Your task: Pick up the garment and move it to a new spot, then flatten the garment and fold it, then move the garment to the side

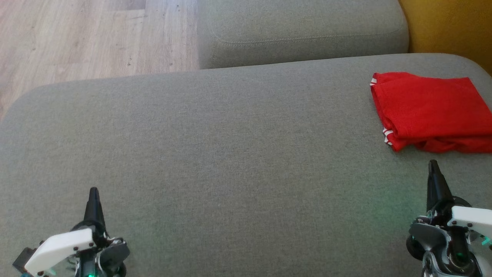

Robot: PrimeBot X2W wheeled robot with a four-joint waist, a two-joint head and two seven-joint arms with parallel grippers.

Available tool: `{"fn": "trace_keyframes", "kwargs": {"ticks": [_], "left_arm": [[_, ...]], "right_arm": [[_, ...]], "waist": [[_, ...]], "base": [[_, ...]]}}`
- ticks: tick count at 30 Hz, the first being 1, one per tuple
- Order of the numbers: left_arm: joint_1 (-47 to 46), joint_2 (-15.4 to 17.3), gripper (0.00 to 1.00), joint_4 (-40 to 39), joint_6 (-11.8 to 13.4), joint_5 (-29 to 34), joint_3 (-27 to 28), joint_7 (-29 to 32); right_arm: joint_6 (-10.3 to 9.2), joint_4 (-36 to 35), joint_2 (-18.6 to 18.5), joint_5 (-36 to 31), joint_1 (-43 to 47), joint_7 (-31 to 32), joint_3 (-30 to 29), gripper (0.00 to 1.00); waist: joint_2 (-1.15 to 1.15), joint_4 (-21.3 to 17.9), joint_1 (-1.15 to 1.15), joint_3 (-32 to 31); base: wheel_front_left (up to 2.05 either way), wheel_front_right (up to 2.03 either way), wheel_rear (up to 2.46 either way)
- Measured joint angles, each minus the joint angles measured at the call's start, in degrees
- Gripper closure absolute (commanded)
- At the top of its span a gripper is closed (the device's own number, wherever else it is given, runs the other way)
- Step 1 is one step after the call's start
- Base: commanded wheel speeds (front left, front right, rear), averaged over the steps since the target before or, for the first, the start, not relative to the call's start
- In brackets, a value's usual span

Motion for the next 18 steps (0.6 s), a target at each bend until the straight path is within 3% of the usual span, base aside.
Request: {"fn": "trace_keyframes", "kwargs": {"ticks": [18], "left_arm": [[0.0, -0.2, 1.00, 0.0, 0.0, 0.0, 0.3, 0.0]], "right_arm": [[0.00, 0.0, 0.1, -0.1, 0.0, 0.0, -0.2, 1.00]], "waist": [[0.00, 0.0, 0.00, 0.0]], "base": [[0.00, 0.00, 0.00]]}}
